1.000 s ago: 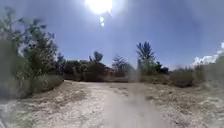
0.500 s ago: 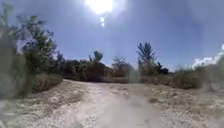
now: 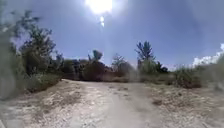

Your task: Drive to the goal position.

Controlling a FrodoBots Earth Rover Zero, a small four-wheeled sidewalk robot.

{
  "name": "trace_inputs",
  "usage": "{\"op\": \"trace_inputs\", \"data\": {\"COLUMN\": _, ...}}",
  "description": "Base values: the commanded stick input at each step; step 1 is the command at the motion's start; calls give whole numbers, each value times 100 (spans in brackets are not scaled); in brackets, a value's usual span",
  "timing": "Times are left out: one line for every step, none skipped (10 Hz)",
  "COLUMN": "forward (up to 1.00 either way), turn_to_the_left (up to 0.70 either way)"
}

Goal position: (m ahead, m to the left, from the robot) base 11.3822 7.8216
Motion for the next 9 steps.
{"op": "trace_inputs", "data": {"forward": 44, "turn_to_the_left": 2}}
{"op": "trace_inputs", "data": {"forward": 44, "turn_to_the_left": 2}}
{"op": "trace_inputs", "data": {"forward": 44, "turn_to_the_left": 2}}
{"op": "trace_inputs", "data": {"forward": 44, "turn_to_the_left": 2}}
{"op": "trace_inputs", "data": {"forward": 44, "turn_to_the_left": 2}}
{"op": "trace_inputs", "data": {"forward": 44, "turn_to_the_left": 2}}
{"op": "trace_inputs", "data": {"forward": 44, "turn_to_the_left": 2}}
{"op": "trace_inputs", "data": {"forward": 44, "turn_to_the_left": 2}}
{"op": "trace_inputs", "data": {"forward": 44, "turn_to_the_left": 2}}
